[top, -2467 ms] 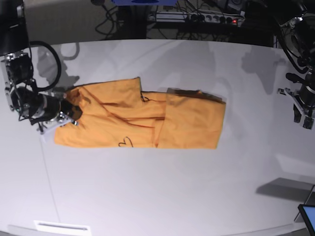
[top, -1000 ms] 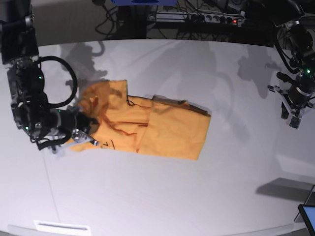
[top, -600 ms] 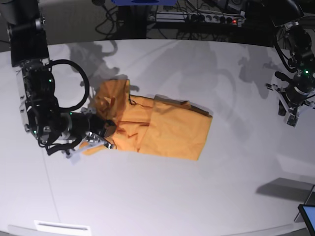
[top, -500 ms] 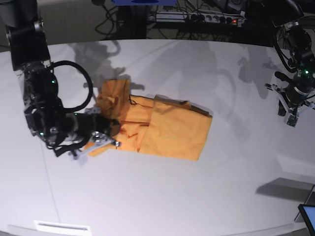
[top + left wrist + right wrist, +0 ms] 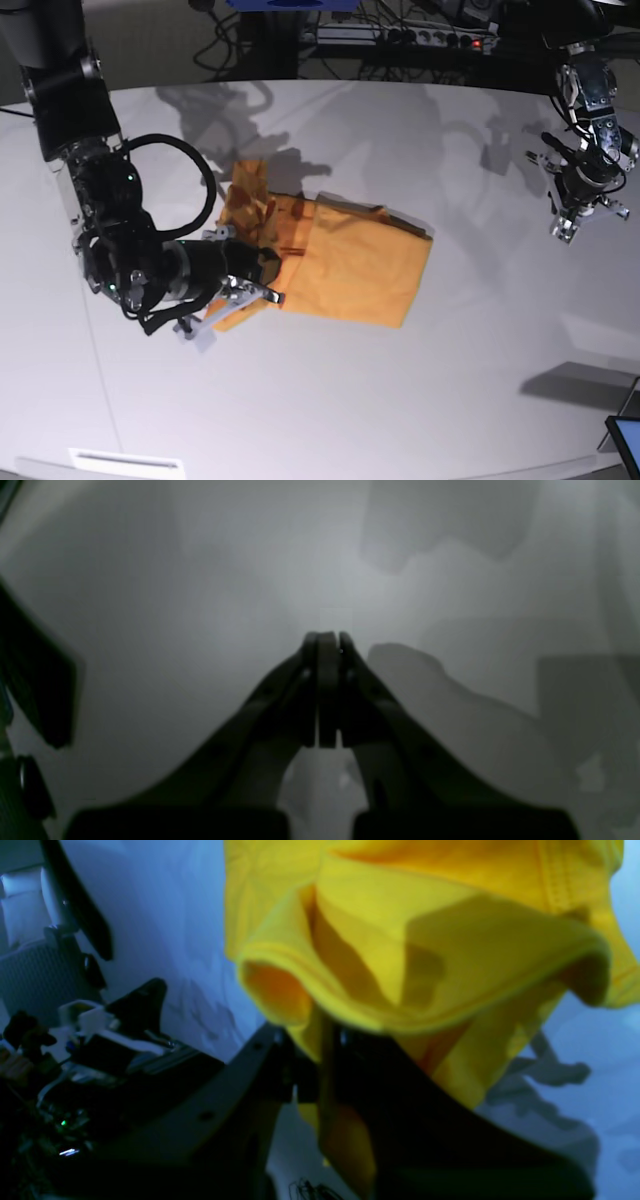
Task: Fold the T-shirt properly
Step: 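Lift the collar end with the right gripper and fold it over the shirt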
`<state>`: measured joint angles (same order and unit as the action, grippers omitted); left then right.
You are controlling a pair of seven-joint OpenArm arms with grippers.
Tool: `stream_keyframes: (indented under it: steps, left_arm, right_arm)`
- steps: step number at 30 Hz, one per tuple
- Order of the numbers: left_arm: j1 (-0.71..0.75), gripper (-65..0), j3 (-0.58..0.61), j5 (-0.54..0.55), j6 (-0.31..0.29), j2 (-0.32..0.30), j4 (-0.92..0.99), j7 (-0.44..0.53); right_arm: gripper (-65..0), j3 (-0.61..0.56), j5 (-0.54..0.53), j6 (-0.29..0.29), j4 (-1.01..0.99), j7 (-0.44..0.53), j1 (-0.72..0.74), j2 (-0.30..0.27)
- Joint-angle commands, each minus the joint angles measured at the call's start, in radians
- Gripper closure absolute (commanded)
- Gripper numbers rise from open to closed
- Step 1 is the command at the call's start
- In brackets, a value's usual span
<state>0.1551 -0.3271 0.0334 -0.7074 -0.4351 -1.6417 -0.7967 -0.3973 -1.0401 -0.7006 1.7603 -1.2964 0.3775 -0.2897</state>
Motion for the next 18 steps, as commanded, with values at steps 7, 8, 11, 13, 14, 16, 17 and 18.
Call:
stream_keyframes:
  steps: [7,8,11,13,14,16,17,18]
  left_arm:
    - [-0.012,0.0,-0.013,0.006,0.009,-0.023,-0.009,0.016]
    - [-0.012,0.0,-0.013,0.006,0.009,-0.023,-0.009,0.016]
    - [-0.012,0.0,-0.013,0.006,0.009,-0.023,-0.010,0.016]
    - [-0.012,0.0,-0.013,0.006,0.009,-0.023,-0.009,0.016]
    - [-0.012,0.0,-0.013,0.006,0.009,-0.023,-0.009,0.016]
    - [-0.012,0.0,-0.013,0.006,0.009,-0.023,-0.009,0.016]
    - [-0.012,0.0,-0.013,0.006,0.009,-0.023,-0.009,0.016]
    - [-0.012,0.0,-0.013,0.006,0.009,-0.023,-0.009,0.016]
  right_arm:
    - [-0.1,-0.027,-0.015,0.002,0.016,-0.022,0.047,0.040]
    - [-0.1,-0.047,-0.015,0.002,0.014,-0.018,0.054,0.042]
    - [-0.1,-0.093,-0.015,0.002,0.013,-0.018,0.073,0.073]
    - [-0.1,-0.098,-0.015,0.002,0.013,-0.018,0.076,0.099]
    - [-0.1,-0.098,-0.015,0.002,0.011,-0.018,0.077,0.108]
    - [-0.1,-0.099,-0.015,0.002,0.006,-0.019,0.088,0.122]
    - [-0.1,-0.099,-0.015,0.002,-0.001,-0.021,0.090,0.131]
    - [-0.1,-0.101,-0.015,0.002,-0.009,-0.021,0.094,0.140]
